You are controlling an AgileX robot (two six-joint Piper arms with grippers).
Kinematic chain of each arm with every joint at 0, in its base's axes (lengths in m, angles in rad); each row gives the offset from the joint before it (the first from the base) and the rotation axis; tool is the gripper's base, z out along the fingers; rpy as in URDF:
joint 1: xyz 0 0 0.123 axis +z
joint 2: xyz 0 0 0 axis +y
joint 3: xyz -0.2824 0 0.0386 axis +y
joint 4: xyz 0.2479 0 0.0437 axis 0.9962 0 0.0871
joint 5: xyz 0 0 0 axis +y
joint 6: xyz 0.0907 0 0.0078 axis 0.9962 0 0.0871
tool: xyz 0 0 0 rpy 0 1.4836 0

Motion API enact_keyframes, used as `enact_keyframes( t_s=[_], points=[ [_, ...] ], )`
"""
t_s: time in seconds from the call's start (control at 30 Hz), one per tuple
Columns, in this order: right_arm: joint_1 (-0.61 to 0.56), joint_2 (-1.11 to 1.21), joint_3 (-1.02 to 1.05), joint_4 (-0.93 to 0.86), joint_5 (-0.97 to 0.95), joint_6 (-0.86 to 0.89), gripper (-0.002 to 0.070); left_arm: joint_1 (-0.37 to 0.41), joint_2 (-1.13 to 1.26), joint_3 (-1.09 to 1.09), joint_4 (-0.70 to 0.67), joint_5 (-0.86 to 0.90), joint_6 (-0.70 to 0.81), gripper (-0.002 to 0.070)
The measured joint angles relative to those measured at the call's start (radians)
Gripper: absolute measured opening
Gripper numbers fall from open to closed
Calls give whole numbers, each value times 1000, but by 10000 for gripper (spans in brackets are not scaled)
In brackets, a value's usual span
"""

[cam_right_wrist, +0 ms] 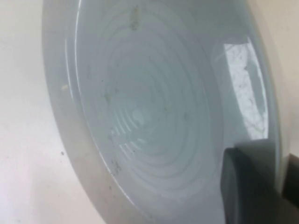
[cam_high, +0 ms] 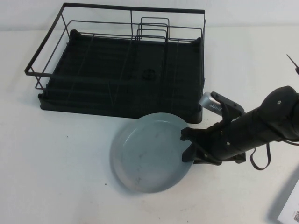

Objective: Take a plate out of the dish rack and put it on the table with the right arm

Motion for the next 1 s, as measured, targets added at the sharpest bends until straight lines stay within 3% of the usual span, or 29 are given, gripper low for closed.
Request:
enact_keyframes(
  t_s=[0.23,0.57,0.73,0.87,1.0],
  points=[
    [0,9,-4,19,-16,-38,81,0,0,0,0,0,0,-4],
    [0,18,-4,-60,-58,-44,348,0,0,0,0,0,0,-4],
    [0,-40,2,-121,-68,-44,380,0,0,0,0,0,0,-4],
    [0,-170,4,-166,-19,-44,309,0,0,0,0,0,0,-4],
    [0,-312,4,-205,84,-44,78,0,0,0,0,0,0,-4]
  ],
)
